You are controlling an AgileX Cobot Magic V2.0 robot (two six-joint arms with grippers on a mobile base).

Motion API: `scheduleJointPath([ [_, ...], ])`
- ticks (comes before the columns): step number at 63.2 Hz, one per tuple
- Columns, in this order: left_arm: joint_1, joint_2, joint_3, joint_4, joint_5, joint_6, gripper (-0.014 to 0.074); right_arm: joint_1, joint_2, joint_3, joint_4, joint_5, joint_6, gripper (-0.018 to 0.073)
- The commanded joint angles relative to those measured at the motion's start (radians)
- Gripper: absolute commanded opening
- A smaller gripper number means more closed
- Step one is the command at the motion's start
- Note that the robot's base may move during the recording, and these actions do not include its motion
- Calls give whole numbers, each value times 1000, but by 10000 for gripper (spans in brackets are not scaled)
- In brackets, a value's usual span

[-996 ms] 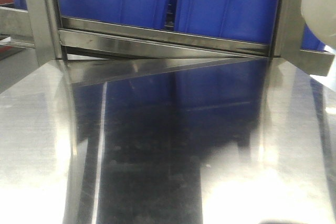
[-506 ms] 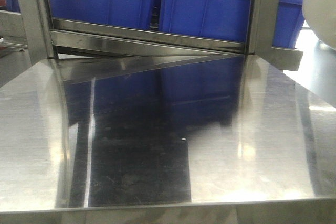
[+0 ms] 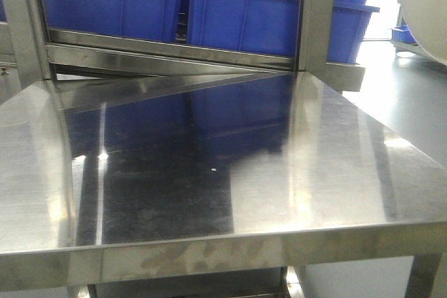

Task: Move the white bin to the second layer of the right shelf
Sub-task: 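Turn the base away from the table holding the bin in the right gripper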

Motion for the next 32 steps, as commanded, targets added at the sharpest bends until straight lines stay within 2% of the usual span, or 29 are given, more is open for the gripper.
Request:
scheduleJointPath([
  [1,-3,-13,33,-5,-87,-7,85,-6,0,-30,-3,-107,-2,56],
  [32,-1,-13,33,-5,-87,-7,85,-6,0,-30,-3,-107,-2,56],
])
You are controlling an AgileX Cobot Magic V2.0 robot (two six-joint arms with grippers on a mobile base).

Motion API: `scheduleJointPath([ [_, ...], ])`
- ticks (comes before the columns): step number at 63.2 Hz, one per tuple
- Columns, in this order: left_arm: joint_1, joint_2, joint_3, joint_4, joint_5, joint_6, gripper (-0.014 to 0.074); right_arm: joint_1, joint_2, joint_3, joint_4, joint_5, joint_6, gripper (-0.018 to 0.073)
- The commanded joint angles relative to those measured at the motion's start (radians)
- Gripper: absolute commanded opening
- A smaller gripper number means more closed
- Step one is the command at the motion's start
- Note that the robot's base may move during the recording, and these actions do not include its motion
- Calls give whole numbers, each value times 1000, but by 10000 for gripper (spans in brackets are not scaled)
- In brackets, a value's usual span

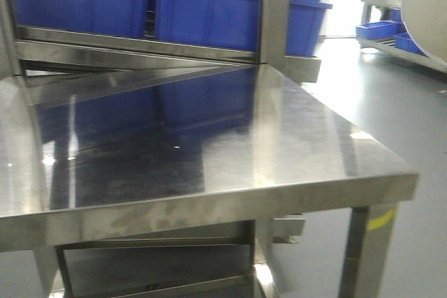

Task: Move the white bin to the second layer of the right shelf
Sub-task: 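Turn the base away from the table holding the bin in the right gripper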

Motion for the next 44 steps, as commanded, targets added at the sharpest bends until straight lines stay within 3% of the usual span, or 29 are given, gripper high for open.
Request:
scheduleJointPath([
  [1,-1,-13,33,-5,-87,-7,85,-6,0,-30,-3,-107,-2,56],
  [44,-1,-13,33,-5,-87,-7,85,-6,0,-30,-3,-107,-2,56],
])
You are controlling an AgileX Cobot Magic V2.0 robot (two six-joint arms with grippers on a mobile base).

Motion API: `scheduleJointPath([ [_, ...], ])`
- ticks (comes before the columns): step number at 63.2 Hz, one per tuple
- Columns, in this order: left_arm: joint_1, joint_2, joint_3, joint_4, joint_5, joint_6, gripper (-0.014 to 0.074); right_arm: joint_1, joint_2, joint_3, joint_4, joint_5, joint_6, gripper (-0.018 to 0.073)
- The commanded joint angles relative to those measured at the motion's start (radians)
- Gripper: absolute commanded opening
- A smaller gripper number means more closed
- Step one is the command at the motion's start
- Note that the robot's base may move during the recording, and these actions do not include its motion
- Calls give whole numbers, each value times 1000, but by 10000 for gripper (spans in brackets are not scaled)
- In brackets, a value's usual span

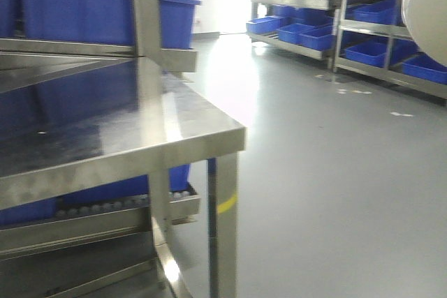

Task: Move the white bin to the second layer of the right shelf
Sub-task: 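Turn the base away from the table holding the bin in the right gripper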

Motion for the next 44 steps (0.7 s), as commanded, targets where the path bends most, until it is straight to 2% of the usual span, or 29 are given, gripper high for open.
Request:
scheduleJointPath([
  [1,-1,-13,33,-5,-87,-7,85,-6,0,-30,-3,-107,-2,56],
  [44,-1,-13,33,-5,-87,-7,85,-6,0,-30,-3,-107,-2,56],
])
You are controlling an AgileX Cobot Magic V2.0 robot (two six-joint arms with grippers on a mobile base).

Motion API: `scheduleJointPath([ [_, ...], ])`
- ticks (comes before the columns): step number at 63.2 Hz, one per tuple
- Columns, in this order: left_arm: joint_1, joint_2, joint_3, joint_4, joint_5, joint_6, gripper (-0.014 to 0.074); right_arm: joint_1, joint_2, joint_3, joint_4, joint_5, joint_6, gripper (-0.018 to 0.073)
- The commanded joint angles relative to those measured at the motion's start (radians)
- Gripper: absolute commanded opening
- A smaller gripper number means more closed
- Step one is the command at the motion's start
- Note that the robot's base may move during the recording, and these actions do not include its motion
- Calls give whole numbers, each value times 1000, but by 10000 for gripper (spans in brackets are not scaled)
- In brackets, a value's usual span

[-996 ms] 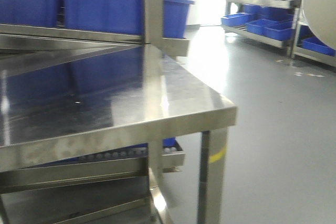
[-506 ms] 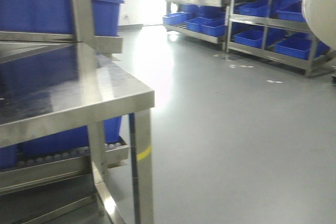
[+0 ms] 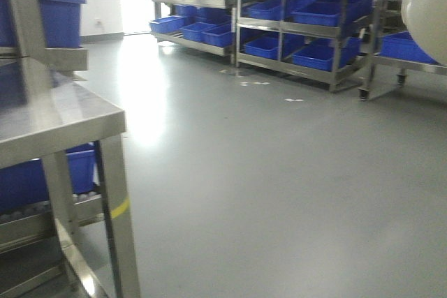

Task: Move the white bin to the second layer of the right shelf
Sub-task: 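Turn the base away from the table holding the bin in the right gripper, then drive forward along the yellow floor line carrying the bin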

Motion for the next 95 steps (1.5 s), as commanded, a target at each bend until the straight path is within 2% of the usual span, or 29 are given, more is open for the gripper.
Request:
scheduleJointPath([
  [1,-1,-13,33,-5,-87,-7,85,-6,0,-30,-3,-107,-2,56],
  [95,-1,-13,33,-5,-87,-7,85,-6,0,-30,-3,-107,-2,56],
])
